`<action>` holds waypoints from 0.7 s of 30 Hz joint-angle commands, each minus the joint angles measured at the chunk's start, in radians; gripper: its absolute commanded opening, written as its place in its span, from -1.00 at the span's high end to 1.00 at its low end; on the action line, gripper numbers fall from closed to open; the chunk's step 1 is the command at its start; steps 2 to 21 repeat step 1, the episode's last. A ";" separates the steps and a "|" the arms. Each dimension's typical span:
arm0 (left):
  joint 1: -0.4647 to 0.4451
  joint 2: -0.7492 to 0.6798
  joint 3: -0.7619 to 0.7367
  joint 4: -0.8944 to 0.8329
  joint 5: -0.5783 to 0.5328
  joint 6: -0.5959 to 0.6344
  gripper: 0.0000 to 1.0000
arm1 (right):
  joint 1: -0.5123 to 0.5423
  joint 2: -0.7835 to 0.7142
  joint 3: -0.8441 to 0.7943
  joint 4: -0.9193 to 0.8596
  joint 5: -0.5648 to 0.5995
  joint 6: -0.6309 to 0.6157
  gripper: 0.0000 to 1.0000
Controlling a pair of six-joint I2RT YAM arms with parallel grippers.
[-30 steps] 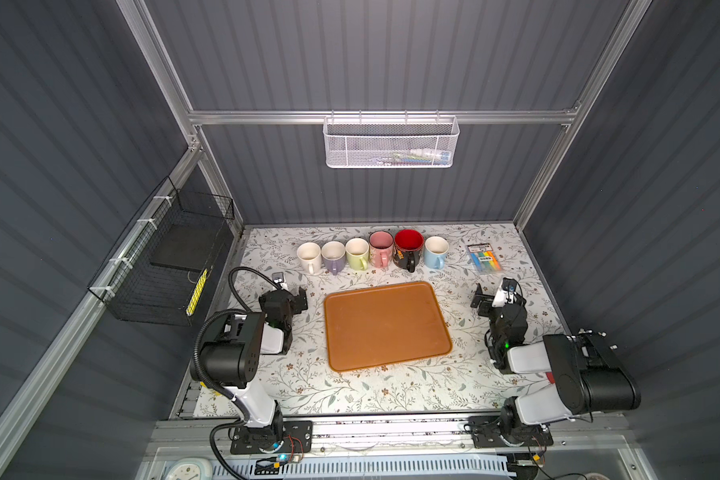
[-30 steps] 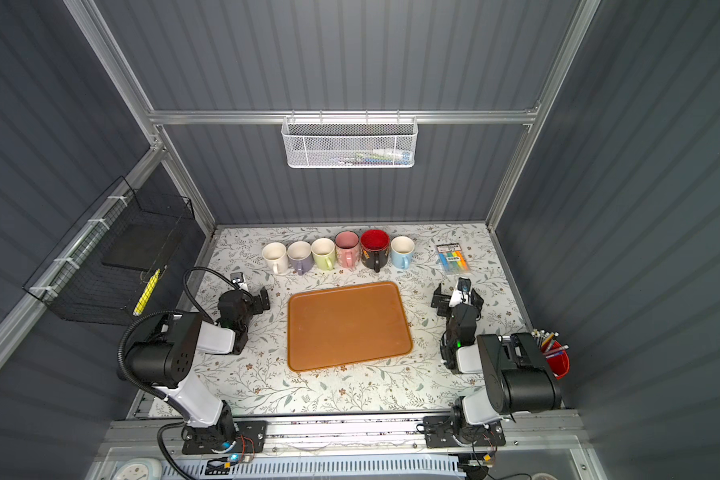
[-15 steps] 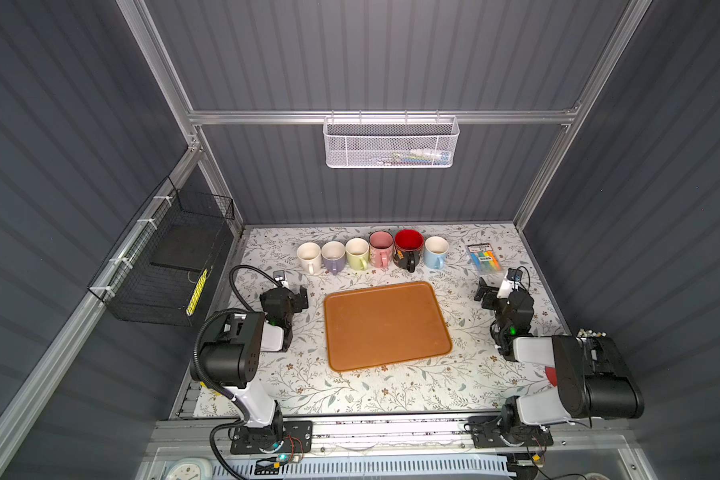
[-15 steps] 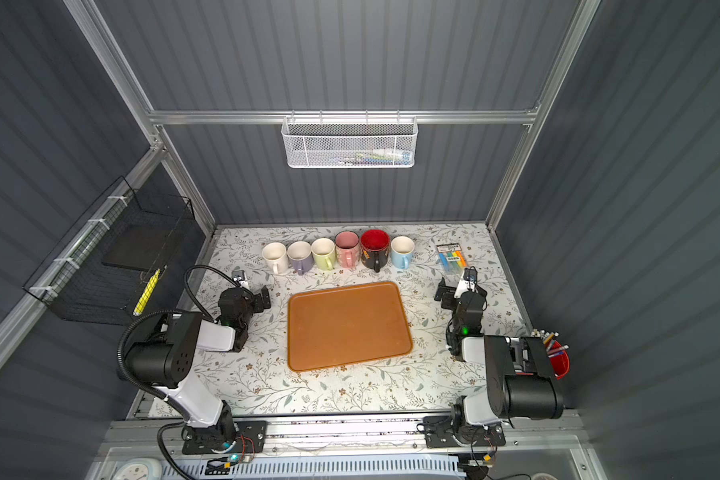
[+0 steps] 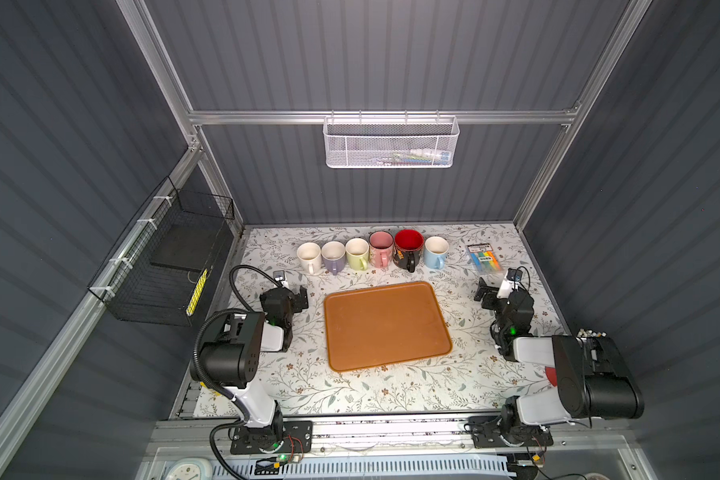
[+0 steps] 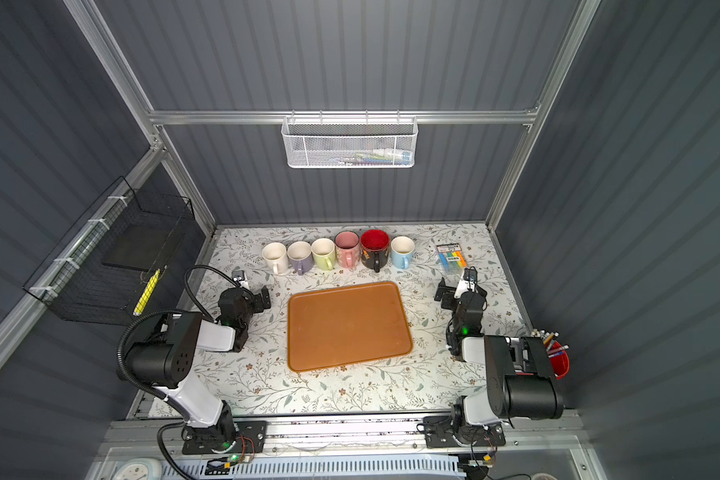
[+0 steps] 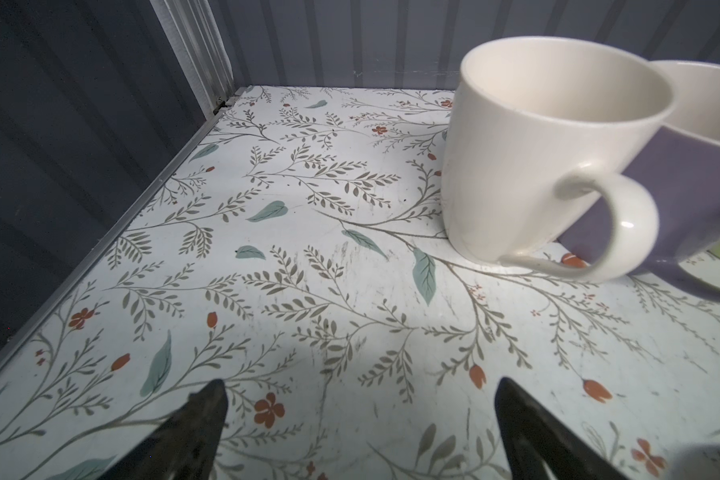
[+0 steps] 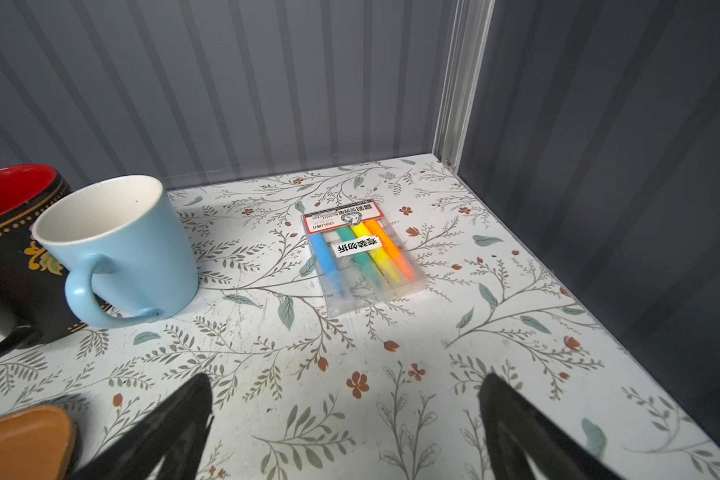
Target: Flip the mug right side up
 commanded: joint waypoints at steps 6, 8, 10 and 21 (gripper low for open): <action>0.004 0.009 0.003 -0.005 0.009 0.022 -1.00 | 0.003 -0.003 -0.003 -0.015 -0.008 0.013 -0.98; 0.004 0.009 0.003 -0.005 0.009 0.022 -1.00 | 0.003 -0.003 -0.003 -0.015 -0.008 0.013 -0.98; 0.004 0.009 0.003 -0.005 0.009 0.022 -1.00 | 0.003 -0.003 -0.003 -0.015 -0.008 0.013 -0.98; 0.004 0.009 0.003 -0.005 0.009 0.022 -1.00 | 0.003 -0.003 -0.003 -0.015 -0.008 0.013 -0.98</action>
